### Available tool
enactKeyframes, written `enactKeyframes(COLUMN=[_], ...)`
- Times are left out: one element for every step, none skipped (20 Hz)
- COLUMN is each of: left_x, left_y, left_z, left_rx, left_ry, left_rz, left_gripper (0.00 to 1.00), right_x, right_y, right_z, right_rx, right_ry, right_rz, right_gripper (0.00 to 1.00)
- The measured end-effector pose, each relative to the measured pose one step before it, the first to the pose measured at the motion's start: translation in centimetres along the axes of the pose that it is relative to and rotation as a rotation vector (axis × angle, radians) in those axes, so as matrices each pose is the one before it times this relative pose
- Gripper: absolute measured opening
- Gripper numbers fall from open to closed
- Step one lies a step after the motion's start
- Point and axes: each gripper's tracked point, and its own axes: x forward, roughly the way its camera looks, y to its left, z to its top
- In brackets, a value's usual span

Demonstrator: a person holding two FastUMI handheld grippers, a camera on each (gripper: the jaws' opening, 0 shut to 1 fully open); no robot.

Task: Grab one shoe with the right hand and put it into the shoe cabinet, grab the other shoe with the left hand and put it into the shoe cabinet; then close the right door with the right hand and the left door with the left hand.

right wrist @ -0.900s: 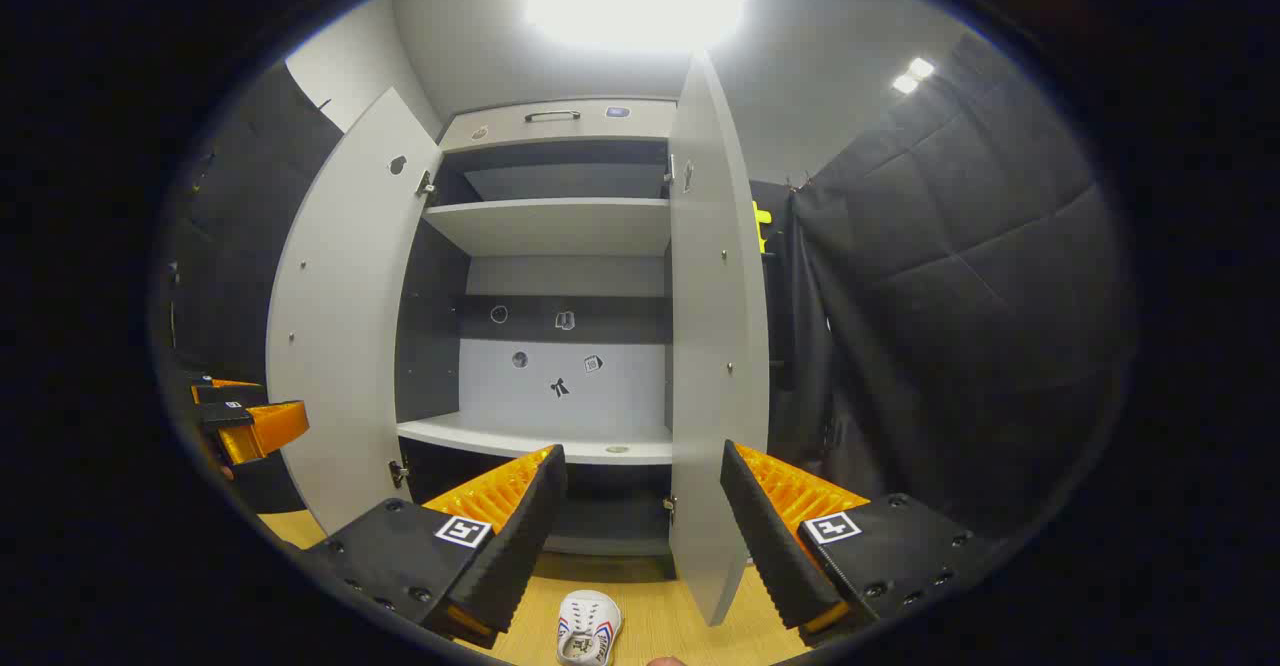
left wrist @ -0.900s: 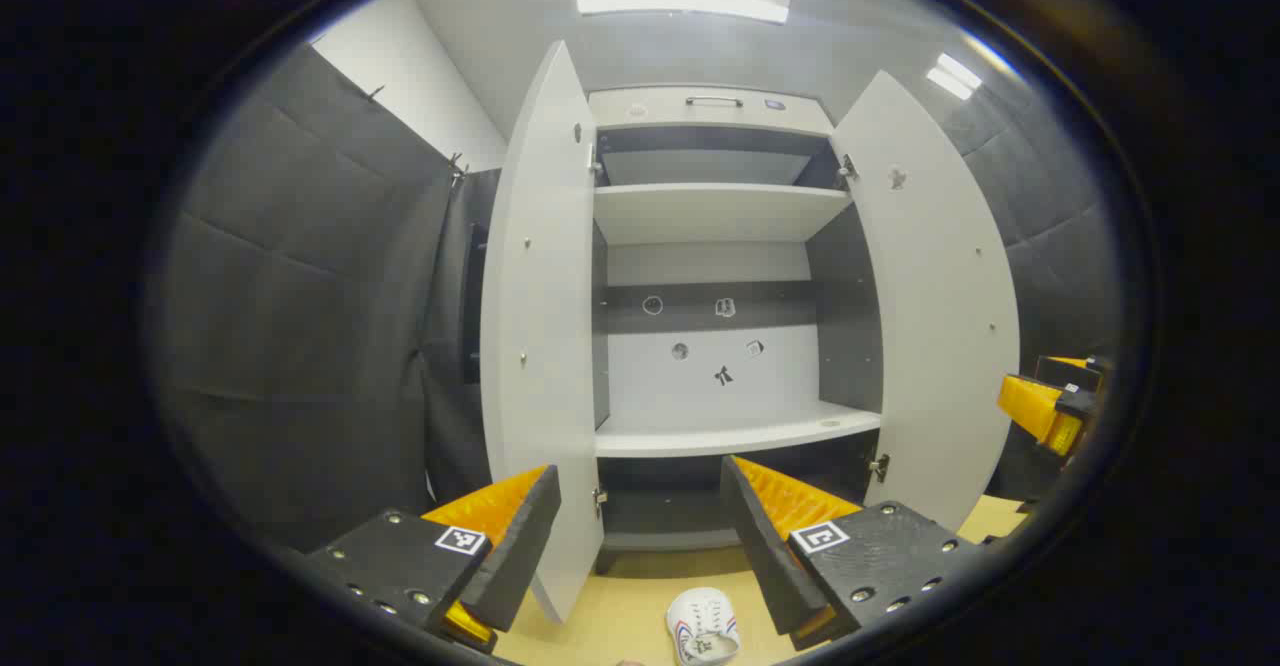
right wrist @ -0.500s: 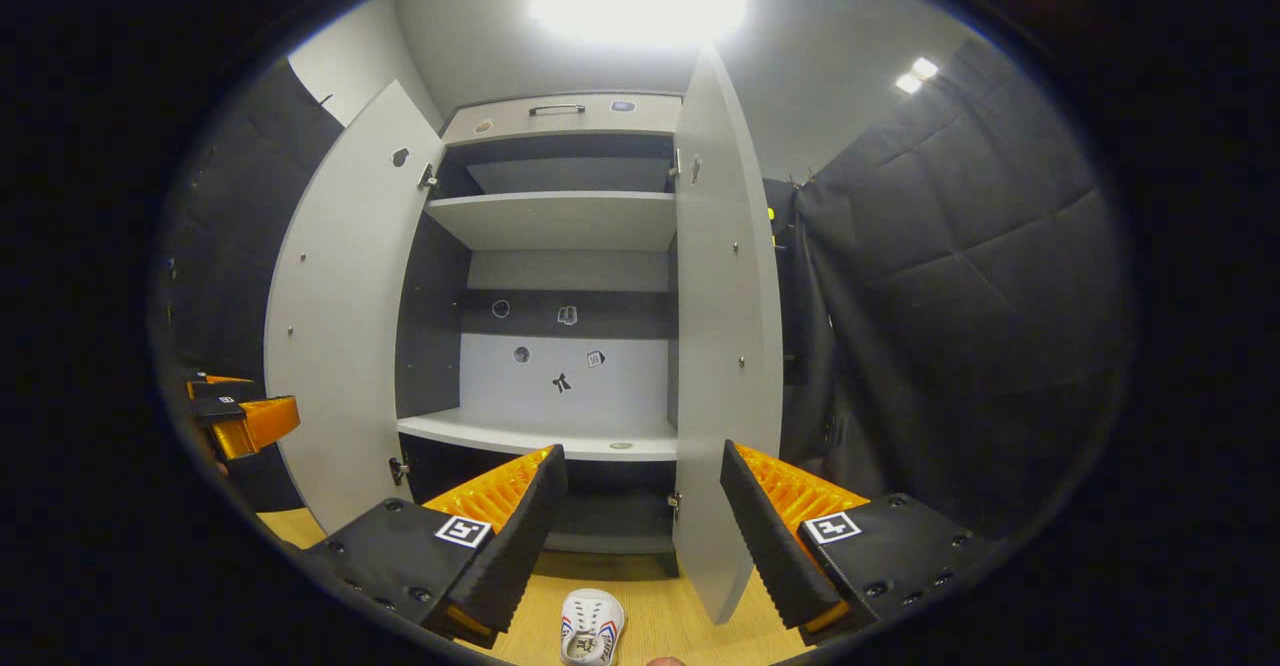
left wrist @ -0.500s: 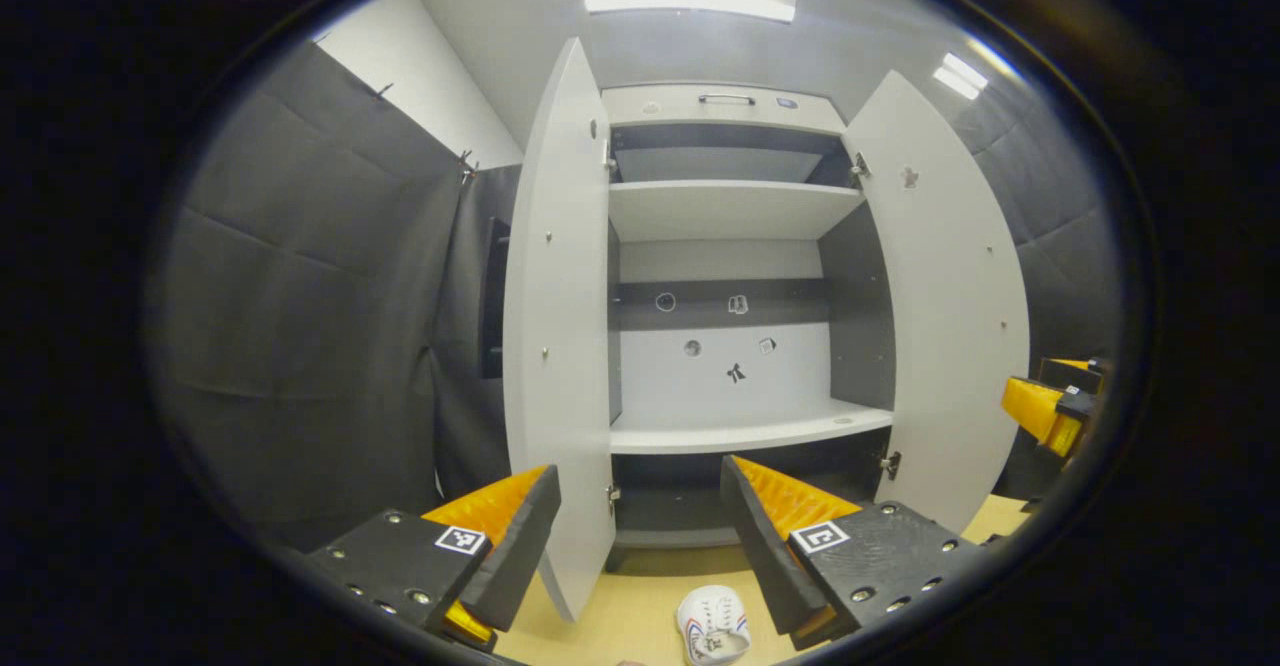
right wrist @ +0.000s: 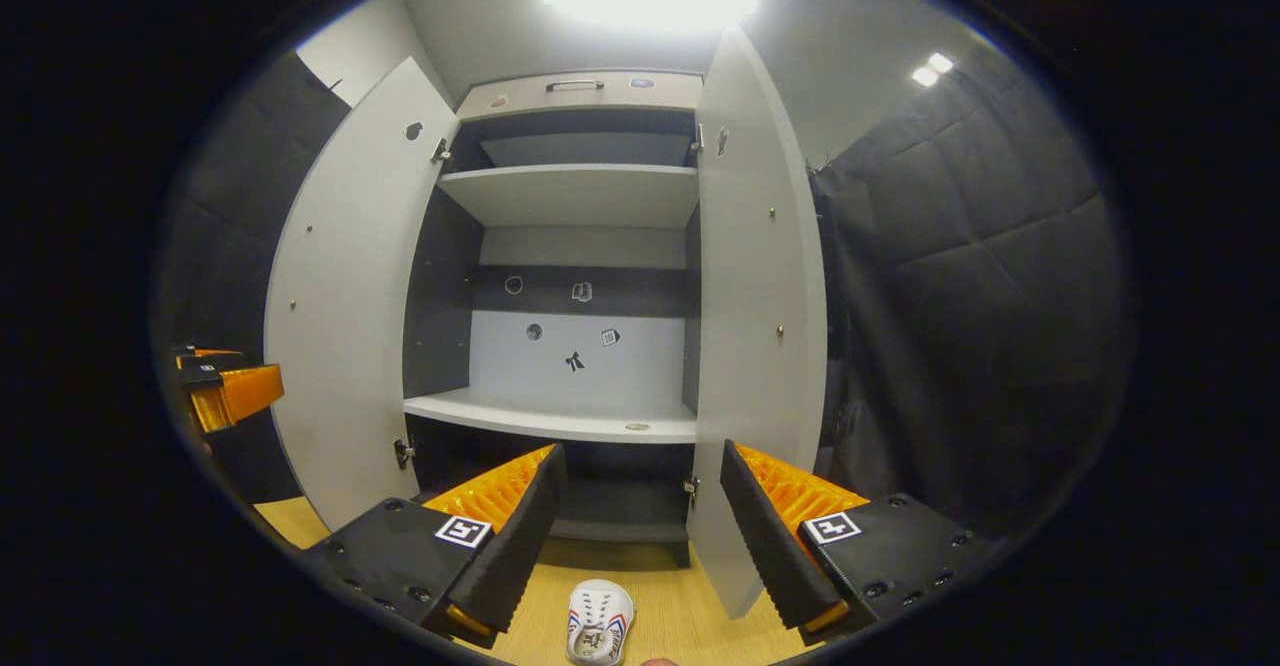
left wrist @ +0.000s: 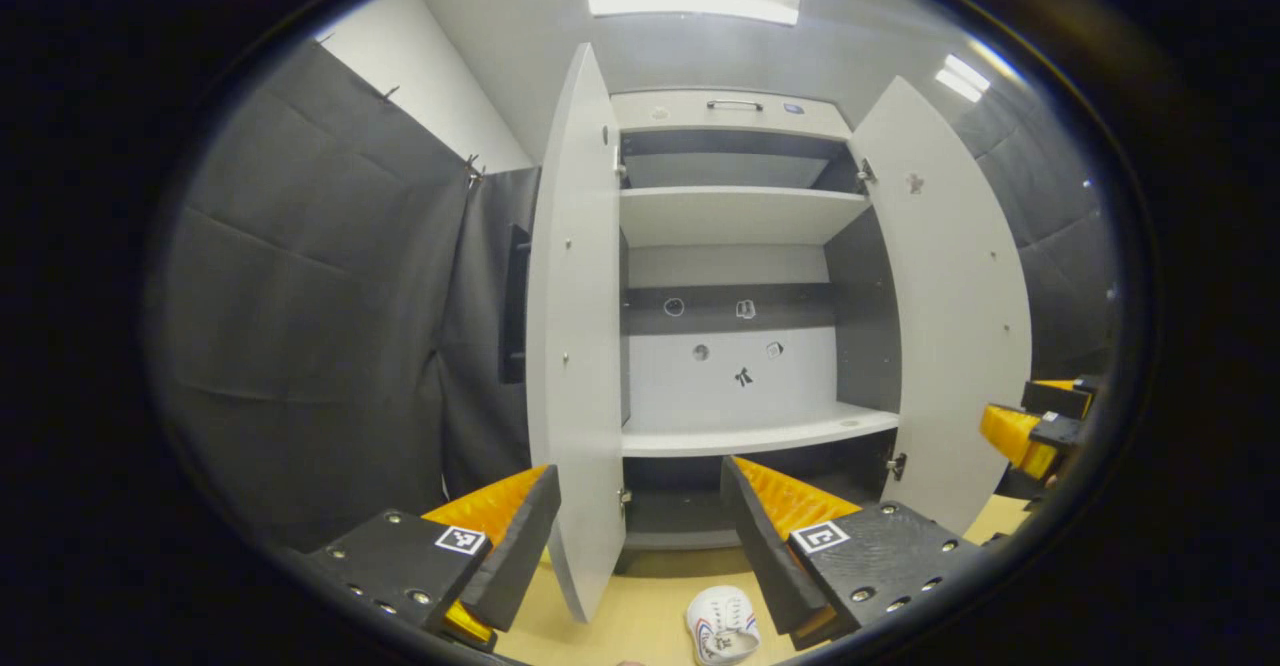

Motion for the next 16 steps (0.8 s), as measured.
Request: enactKeyframes(left_x=[-0.166, -0.086, -0.085, 0.035, -0.132, -0.02, -0.118, -0.018, -0.041, -0.089, -0.07, -0.104, -0.1, -0.082, -0.064, -0.117], left_y=[0.16, 0.167, 0.108, 0.077, 0.154, 0.167, 0.2, 0.22, 0.14, 0.269, 0.187, 0.239, 0.228, 0.269, 0.279, 0.3], left_z=[0.14, 0.193, 0.042, -0.057, 0.027, 0.074, 0.068, 0.015, -0.092, 0.09, 0.005, 0.135, -0.045, -0.022, 0.045, 0.017], left_rx=[0.00289, 0.00241, 0.00147, 0.00191, 0.00287, 0.0043, 0.00478, 0.00438, 0.00364, 0.00337, 0.00393, 0.00578, 0.00701, 0.00825, 0.00737, 0.00648], left_ry=[-0.00298, -0.0033, 0.00054, 0.00087, 0.00008, 0.00028, 0.00042, 0.0022, 0.00254, 0.0023, 0.00212, 0.00141, 0.0022, 0.00311, 0.00268, 0.00276], left_rz=[0.00416, 0.00451, 0.0043, 0.00472, 0.0063, 0.00725, 0.00872, 0.00893, 0.00949, 0.01065, 0.01038, 0.01185, 0.01109, 0.01219, 0.0128, 0.01292], left_gripper=[0.94, 0.94, 0.94, 0.94, 0.94, 0.94, 0.94, 0.94, 0.94, 0.94, 0.94, 0.94, 0.94, 0.94, 0.94, 0.94], right_x=[0.515, 0.632, 0.582, 0.635, 0.741, 0.776, 0.767, 0.732, 0.775, 0.665, 0.693, 0.798, 0.779, 0.844, 0.717, 0.623], right_y=[0.309, 0.311, 0.209, 0.206, 0.293, 0.397, 0.425, 0.279, 0.279, 0.246, 0.289, 0.272, 0.26, 0.205, 0.294, 0.16], right_z=[-0.361, -0.657, -0.736, -0.806, -0.735, -0.919, -1.093, -0.954, -1.03, -0.975, -1.013, -1.139, -1.108, -1.258, -1.037, -1.007], right_rx=[-0.00396, -0.00944, -0.01064, -0.00542, -0.00113, 0.00096, -0.00001, -0.00168, -0.00295, -0.00379, -0.00419, -0.0027, -0.00281, -0.00043, 0.00171, 0.00337], right_ry=[0.01039, 0.01339, 0.01924, 0.02008, 0.02107, 0.02407, 0.02896, 0.02758, 0.02981, 0.0252, 0.02951, 0.03037, 0.03437, 0.03734, 0.0341, 0.02986], right_rz=[0.00488, 0.0051, 0.00473, 0.00682, 0.0094, 0.01217, 0.01143, 0.01108, 0.01254, 0.01057, 0.01267, 0.01109, 0.00941, 0.00995, 0.01056, 0.0095], right_gripper=[0.98, 0.98, 0.98, 0.98, 0.98, 0.98, 0.98, 0.98, 0.98, 0.98, 0.98, 0.98, 0.98, 0.98, 0.98, 0.98])
